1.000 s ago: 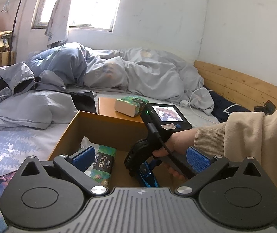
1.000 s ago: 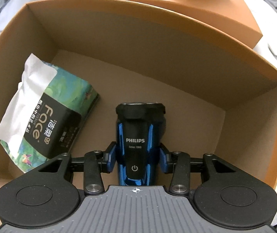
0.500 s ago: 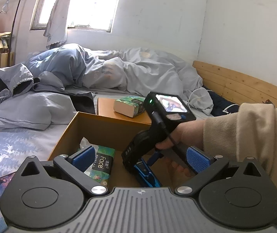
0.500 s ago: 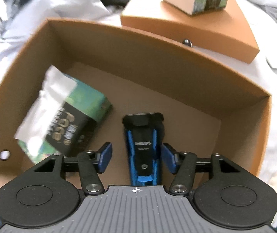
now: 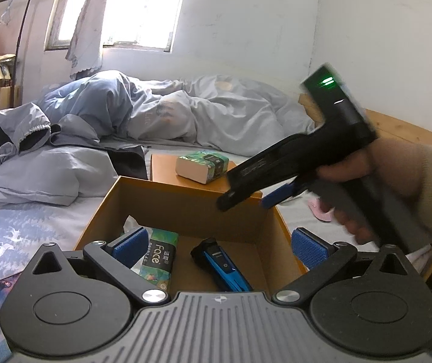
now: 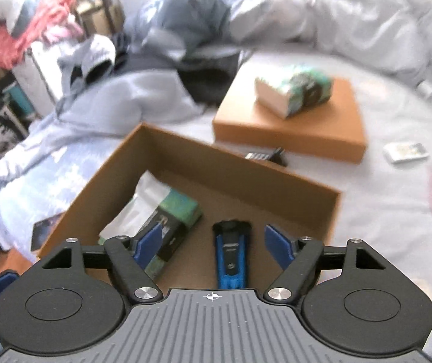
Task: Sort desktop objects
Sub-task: 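Lower the shaver into the box beside the tissues and open the right gripper, then move the left gripper toward the green Face tissue pack on the orange lid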
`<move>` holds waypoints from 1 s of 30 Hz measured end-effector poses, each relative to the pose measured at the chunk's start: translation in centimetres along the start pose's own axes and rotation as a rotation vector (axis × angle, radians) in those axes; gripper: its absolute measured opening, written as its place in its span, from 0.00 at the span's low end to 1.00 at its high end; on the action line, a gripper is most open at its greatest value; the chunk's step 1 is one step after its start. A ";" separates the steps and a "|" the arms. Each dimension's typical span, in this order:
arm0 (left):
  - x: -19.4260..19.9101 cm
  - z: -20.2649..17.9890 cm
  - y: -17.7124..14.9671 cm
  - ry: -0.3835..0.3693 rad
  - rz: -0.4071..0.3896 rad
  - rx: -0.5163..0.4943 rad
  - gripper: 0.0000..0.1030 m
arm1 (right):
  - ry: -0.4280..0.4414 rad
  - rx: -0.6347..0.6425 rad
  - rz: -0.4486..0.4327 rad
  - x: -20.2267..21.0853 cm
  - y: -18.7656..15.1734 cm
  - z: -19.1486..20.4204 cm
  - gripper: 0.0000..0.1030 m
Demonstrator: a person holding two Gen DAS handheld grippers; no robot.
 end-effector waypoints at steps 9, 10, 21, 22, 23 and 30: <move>-0.1 -0.5 -0.2 0.000 -0.001 -0.019 1.00 | -0.037 -0.080 -0.148 5.4 -1.7 -3.2 0.82; -0.1 -0.5 -0.1 0.000 -0.001 -0.021 1.00 | -0.044 -0.084 -0.164 5.8 -2.0 -3.5 0.83; -0.3 -2.2 -0.7 -0.020 0.018 -0.070 1.00 | -0.101 -0.173 -0.263 8.1 -5.7 -6.9 0.92; -0.3 -2.4 -0.7 -0.020 0.019 -0.073 1.00 | -0.100 -0.175 -0.270 8.1 -6.0 -7.1 0.92; -0.4 -2.4 -0.8 -0.021 0.020 -0.074 1.00 | -0.100 -0.174 -0.278 8.2 -6.3 -7.3 0.93; -0.5 -2.9 -1.2 -0.014 0.037 -0.085 1.00 | -0.086 -0.206 -0.277 7.7 -7.3 -8.5 0.99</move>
Point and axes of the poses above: each gripper's, at about its wrist camera, not at the fingertips, and x roughly against the way its jaws point, z to its left, y to its top, the point moved 8 cm from there along -x, roughly the way its jaws point, and after that the axes turned 12 degrees about -y, right-handed, at the moved point
